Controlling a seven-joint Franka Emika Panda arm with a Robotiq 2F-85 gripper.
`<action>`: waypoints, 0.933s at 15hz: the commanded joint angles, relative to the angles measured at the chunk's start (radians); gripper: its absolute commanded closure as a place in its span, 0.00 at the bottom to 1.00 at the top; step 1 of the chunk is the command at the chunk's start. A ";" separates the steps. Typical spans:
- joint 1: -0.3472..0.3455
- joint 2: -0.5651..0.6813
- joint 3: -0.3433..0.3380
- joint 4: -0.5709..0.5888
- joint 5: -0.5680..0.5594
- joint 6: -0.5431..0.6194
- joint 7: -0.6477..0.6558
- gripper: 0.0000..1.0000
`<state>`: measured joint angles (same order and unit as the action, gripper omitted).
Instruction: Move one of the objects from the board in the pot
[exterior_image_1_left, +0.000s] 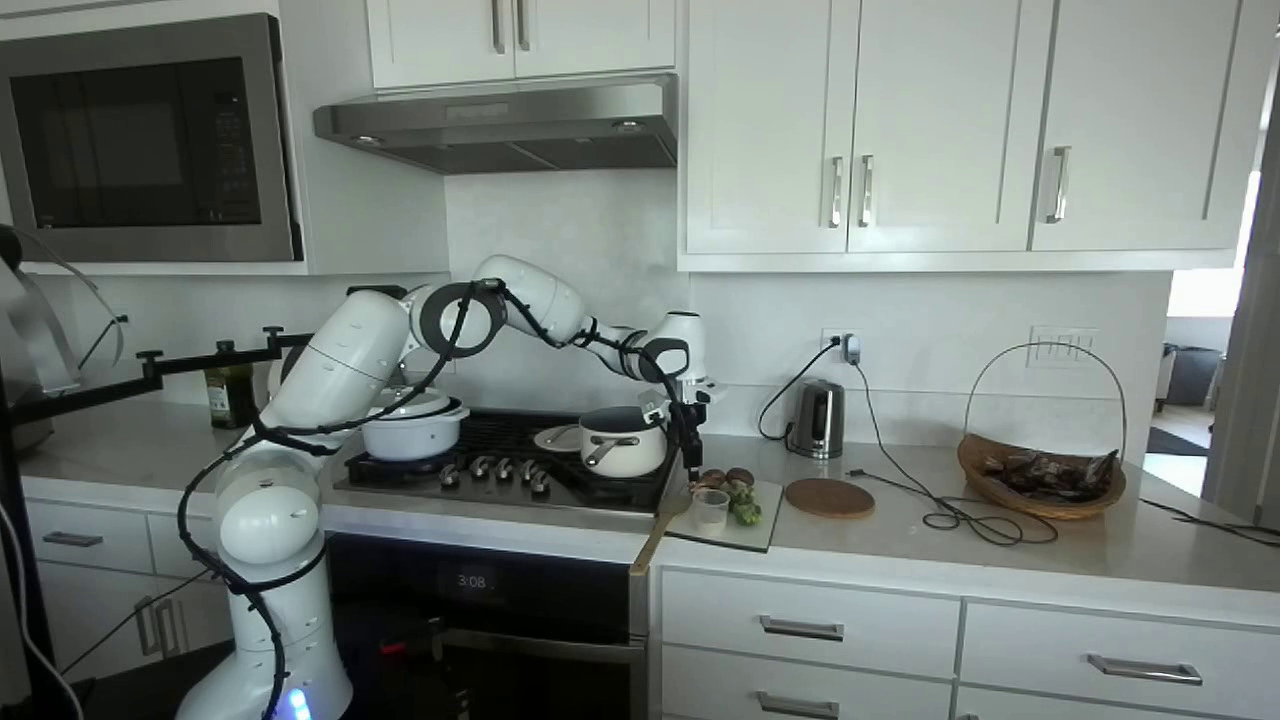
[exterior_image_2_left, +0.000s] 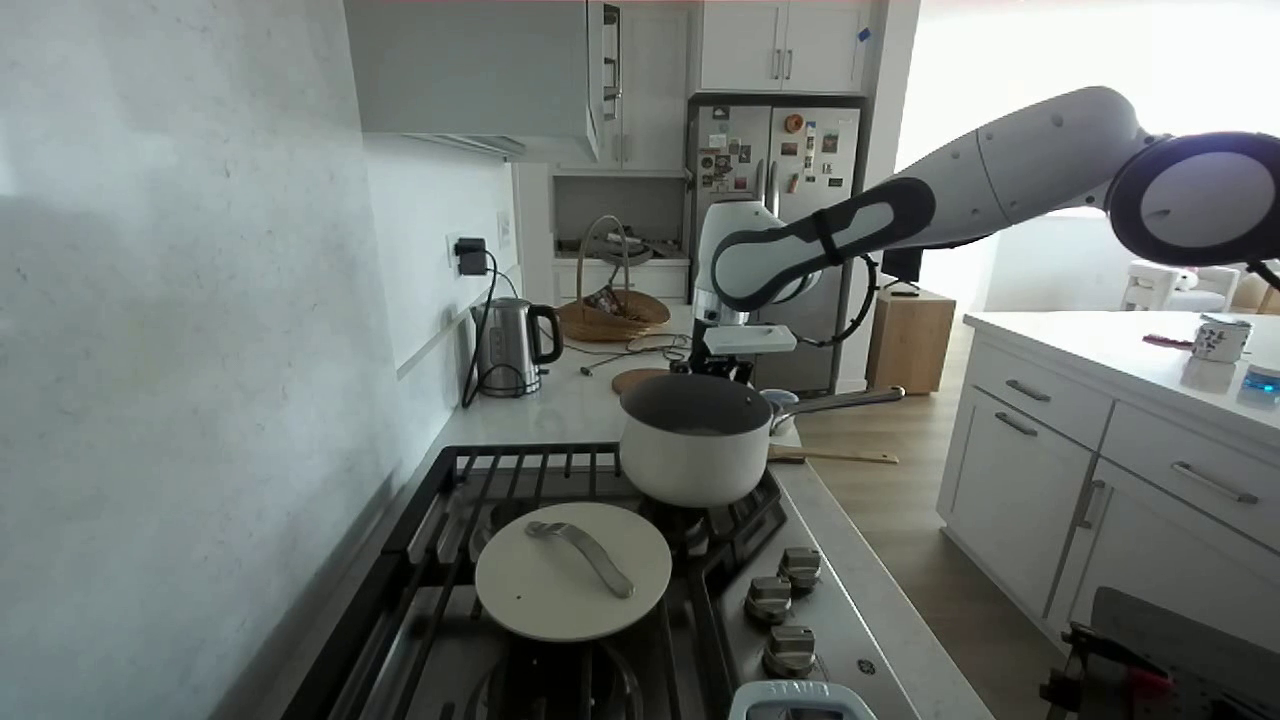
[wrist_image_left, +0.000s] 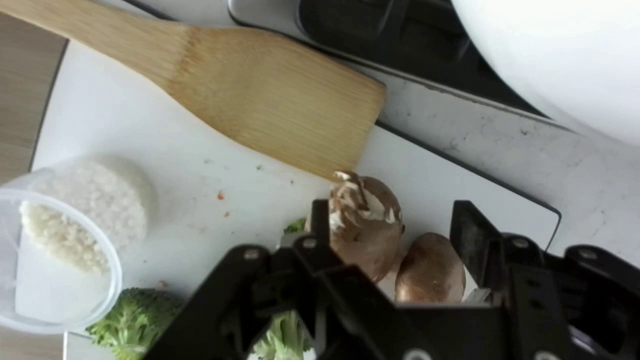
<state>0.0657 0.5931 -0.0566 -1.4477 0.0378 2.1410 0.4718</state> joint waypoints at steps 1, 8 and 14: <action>-0.001 -0.003 -0.002 0.009 0.007 -0.014 -0.016 0.04; -0.006 0.024 -0.018 0.014 -0.007 0.006 -0.011 0.00; -0.004 0.041 -0.034 0.014 -0.031 0.060 -0.012 0.00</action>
<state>0.0571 0.6240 -0.0817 -1.4478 0.0177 2.1745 0.4716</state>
